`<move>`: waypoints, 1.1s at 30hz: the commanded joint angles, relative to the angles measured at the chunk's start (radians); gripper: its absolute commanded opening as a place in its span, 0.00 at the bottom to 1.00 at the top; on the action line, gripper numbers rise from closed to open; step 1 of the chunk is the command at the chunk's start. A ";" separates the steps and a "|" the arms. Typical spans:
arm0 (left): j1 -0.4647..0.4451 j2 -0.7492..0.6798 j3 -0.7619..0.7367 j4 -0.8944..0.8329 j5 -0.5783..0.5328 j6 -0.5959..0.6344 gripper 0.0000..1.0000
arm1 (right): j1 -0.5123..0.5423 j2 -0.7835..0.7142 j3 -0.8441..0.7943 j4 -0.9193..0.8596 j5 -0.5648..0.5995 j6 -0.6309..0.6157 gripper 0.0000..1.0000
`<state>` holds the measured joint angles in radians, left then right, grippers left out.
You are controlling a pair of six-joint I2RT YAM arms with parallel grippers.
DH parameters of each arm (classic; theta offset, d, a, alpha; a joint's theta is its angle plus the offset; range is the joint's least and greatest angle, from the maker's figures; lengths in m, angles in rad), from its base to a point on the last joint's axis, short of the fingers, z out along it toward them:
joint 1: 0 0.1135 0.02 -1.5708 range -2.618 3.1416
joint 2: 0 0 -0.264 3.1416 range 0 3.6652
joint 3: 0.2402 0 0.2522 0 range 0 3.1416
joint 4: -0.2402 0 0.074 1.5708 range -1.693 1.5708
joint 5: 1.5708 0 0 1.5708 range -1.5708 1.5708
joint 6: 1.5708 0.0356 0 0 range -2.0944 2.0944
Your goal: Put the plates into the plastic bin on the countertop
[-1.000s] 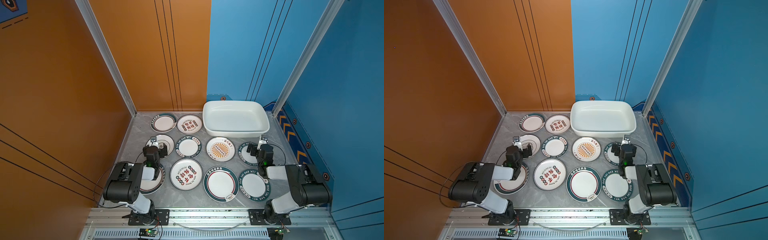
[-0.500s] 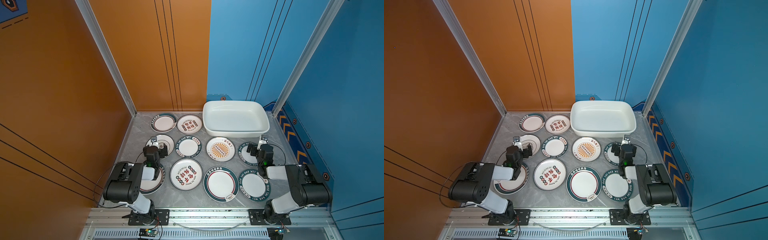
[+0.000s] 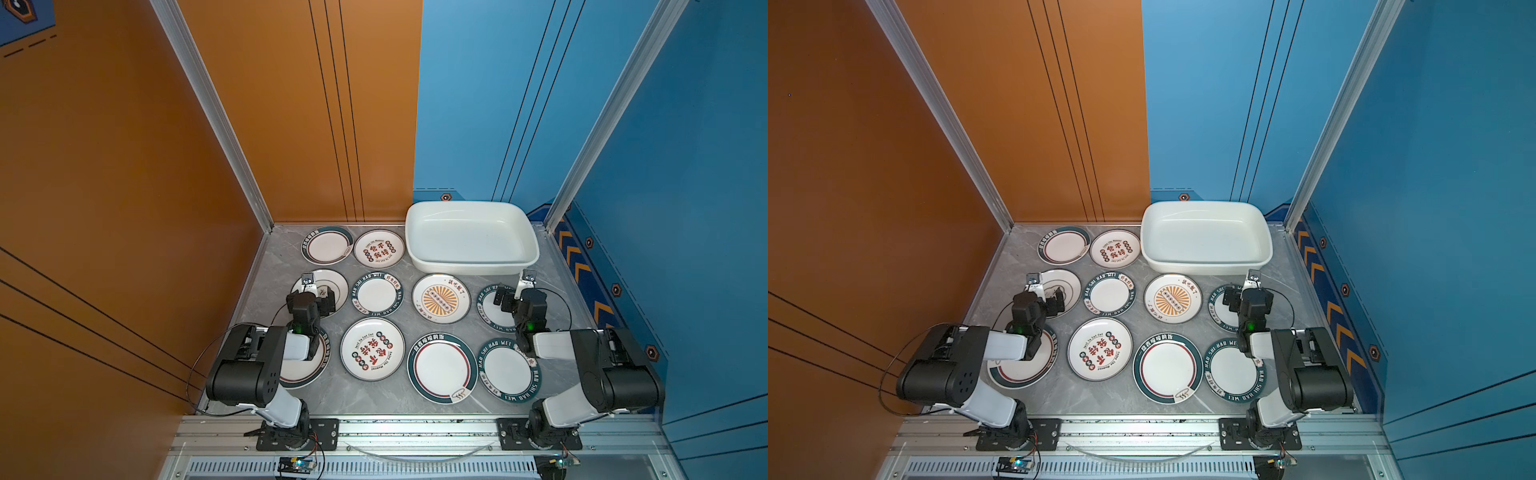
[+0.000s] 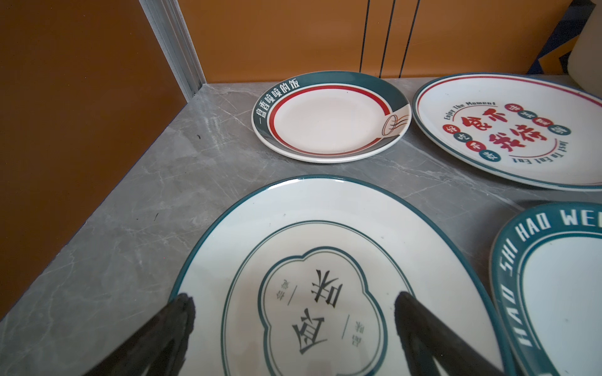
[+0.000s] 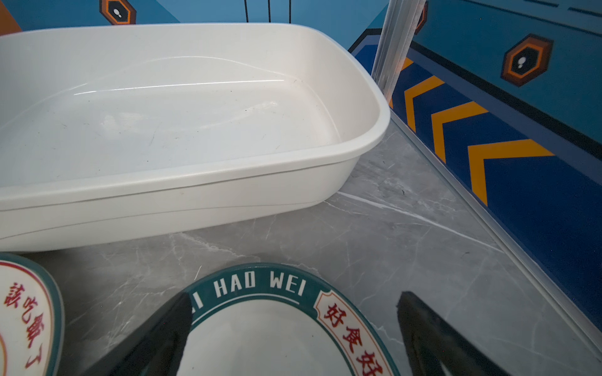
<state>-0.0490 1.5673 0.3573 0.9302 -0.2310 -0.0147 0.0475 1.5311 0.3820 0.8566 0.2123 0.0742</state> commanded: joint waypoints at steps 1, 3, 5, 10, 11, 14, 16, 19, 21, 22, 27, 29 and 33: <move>0.013 -0.007 0.021 -0.010 0.035 0.010 0.98 | -0.004 -0.001 -0.004 0.015 -0.004 -0.008 1.00; 0.013 -0.007 0.021 -0.010 0.036 0.010 0.98 | -0.005 0.000 -0.005 0.016 -0.004 -0.009 1.00; 0.013 -0.006 0.022 -0.010 0.035 0.010 0.98 | -0.005 0.000 -0.002 0.013 -0.002 -0.009 1.00; 0.004 -0.014 0.021 -0.011 0.000 0.012 0.98 | 0.021 -0.041 0.021 -0.059 0.069 -0.013 1.00; -0.004 -0.030 0.026 -0.027 -0.039 0.008 0.98 | 0.030 -0.067 0.045 -0.121 0.100 -0.013 1.00; -0.018 -0.116 0.042 -0.124 -0.068 0.014 0.98 | 0.063 -0.158 0.127 -0.332 0.158 -0.025 1.00; -0.027 -0.180 0.059 -0.205 -0.090 0.016 0.98 | 0.077 -0.218 0.153 -0.405 0.185 0.009 1.00; -0.041 -0.287 0.088 -0.322 -0.140 -0.008 0.98 | 0.075 -0.295 0.235 -0.587 0.143 0.121 1.00; -0.039 -0.361 0.121 -0.420 -0.144 -0.058 0.98 | 0.075 -0.322 0.319 -0.754 0.128 0.187 1.00; -0.036 -0.390 0.141 -0.473 -0.142 -0.088 0.98 | 0.074 -0.329 0.355 -0.820 0.130 0.215 1.00; 0.009 -0.469 0.310 -0.796 -0.032 -0.242 0.98 | 0.035 -0.330 0.508 -1.081 0.084 0.378 1.00; 0.043 -0.471 0.381 -0.914 0.002 -0.333 0.98 | 0.001 -0.344 0.521 -1.107 -0.030 0.417 1.00; 0.124 -0.475 0.456 -1.018 0.118 -0.469 0.98 | -0.021 -0.382 0.501 -1.083 -0.153 0.458 1.00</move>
<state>0.0303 1.1046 0.7738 0.1013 -0.2180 -0.3294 0.0319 1.1858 0.8848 -0.1360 0.1814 0.4480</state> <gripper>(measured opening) 0.979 0.996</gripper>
